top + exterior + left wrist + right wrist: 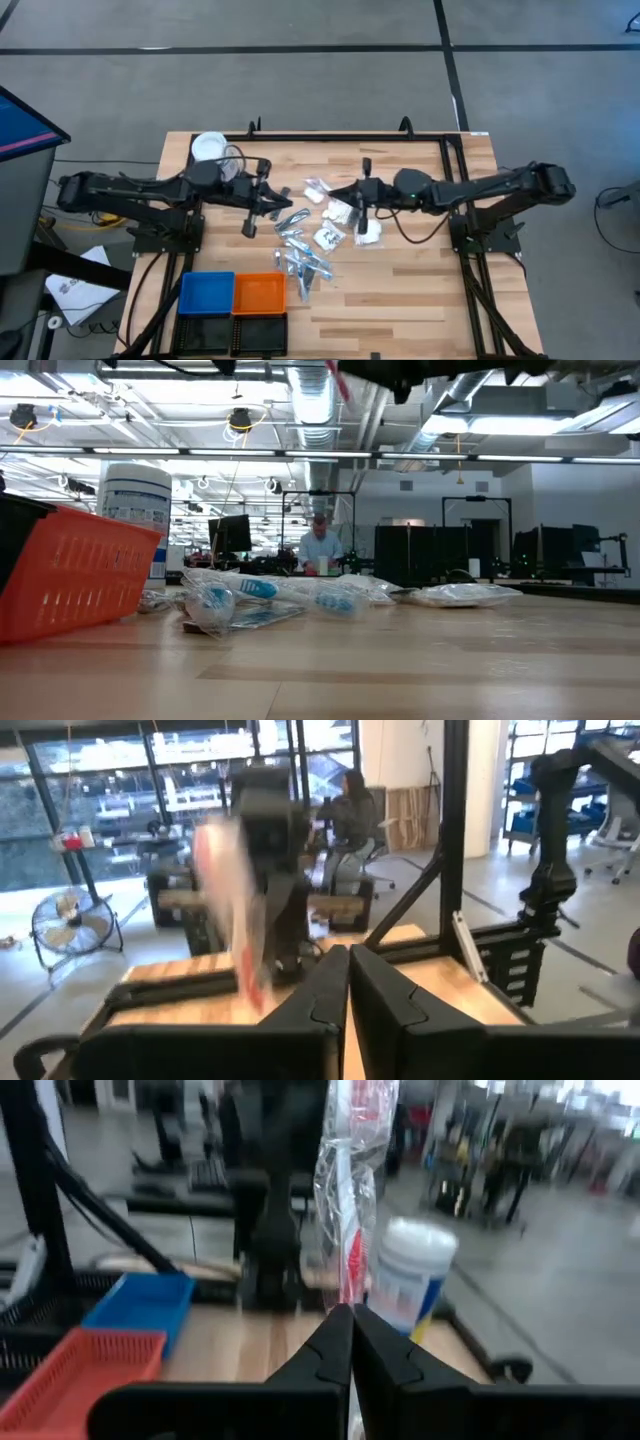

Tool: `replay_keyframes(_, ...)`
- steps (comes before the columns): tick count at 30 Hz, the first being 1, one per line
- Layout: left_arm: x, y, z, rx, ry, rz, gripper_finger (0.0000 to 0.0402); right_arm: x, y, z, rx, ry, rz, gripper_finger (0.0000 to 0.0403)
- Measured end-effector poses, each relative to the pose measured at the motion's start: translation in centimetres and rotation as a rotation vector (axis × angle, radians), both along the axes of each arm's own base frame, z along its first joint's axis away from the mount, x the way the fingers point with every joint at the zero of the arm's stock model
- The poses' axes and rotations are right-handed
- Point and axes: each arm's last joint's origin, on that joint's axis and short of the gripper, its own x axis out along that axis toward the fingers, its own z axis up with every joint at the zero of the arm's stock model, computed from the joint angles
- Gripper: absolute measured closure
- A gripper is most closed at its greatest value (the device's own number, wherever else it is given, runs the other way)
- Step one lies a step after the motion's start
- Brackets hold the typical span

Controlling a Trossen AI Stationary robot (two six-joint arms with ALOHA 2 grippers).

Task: Pick & Place Travel size toiletries
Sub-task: Put the red toothbrush into the left black basket

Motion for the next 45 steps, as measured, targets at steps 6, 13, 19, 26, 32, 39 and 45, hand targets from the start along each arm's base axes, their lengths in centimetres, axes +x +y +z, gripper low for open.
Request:
replay_keyframes(6, 2.4, 0.5, -1.5, 0.025, 0.002, 0.137, 0.0306, -0.1, 1.5, 0.3, -0.057, -0.068, 0.073, 0.0403)
replay_keyframes(13, 2.9, -0.1, -1.2, 0.085, -0.074, 0.089, 0.0178, -0.1, 1.7, 0.3, -0.057, -0.066, 0.111, 0.0403)
replay_keyframes(19, 4.1, -0.6, -1.9, 0.093, -0.109, 0.035, 0.0133, 1.1, 1.7, -0.4, -0.038, -0.112, 0.121, 0.0403)
replay_keyframes(26, 5.3, -0.6, -2.9, 0.072, -0.116, 0.034, 0.0143, 2.6, 1.9, -1.9, -0.037, -0.113, 0.121, 0.0403)
replay_keyframes(32, 5.3, -0.6, -2.8, 0.059, -0.127, 0.037, 0.0173, 2.7, 1.8, -1.8, -0.037, -0.113, 0.119, 0.0403)
replay_keyframes(39, 5.3, -0.6, -2.8, 0.056, -0.126, 0.037, 0.0261, 2.7, 1.8, -1.8, -0.037, -0.110, 0.120, 0.0403)
replay_keyframes(45, 5.3, -0.7, -2.8, 0.060, -0.126, -0.007, 0.0373, 2.7, 1.8, -1.8, -0.036, -0.107, 0.120, 0.0403)
